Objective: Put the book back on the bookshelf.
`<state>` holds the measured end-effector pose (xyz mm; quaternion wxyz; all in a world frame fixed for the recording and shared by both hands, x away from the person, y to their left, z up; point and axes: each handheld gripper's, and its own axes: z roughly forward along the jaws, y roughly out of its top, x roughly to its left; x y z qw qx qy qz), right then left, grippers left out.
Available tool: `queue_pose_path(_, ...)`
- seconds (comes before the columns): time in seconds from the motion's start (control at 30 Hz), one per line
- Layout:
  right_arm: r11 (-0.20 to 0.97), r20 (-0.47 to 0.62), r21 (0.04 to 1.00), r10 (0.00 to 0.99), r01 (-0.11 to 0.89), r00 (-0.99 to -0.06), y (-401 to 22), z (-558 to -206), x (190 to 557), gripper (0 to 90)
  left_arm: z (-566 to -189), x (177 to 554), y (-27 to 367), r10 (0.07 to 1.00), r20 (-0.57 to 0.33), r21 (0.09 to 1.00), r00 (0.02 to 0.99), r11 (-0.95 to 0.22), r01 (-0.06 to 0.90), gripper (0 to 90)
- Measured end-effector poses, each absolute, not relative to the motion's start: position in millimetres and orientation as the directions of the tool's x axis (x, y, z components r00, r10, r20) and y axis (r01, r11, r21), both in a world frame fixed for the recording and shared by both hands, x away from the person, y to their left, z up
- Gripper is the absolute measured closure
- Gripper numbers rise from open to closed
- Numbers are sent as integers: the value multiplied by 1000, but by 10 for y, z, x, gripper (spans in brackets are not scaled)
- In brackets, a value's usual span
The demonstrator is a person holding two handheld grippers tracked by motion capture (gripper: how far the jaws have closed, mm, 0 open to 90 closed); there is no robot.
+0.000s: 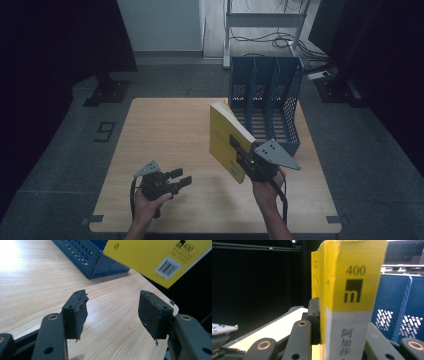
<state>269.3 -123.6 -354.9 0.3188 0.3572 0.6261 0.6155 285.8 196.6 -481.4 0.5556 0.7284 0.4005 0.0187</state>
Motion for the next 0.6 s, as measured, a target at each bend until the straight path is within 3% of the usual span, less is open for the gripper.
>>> queue_pose_path(0.6,-32,53,998,880,52,-473,-1441,-3442,2886,746,-4832,2898,2010,612,-426,818,666,-53,572,398)
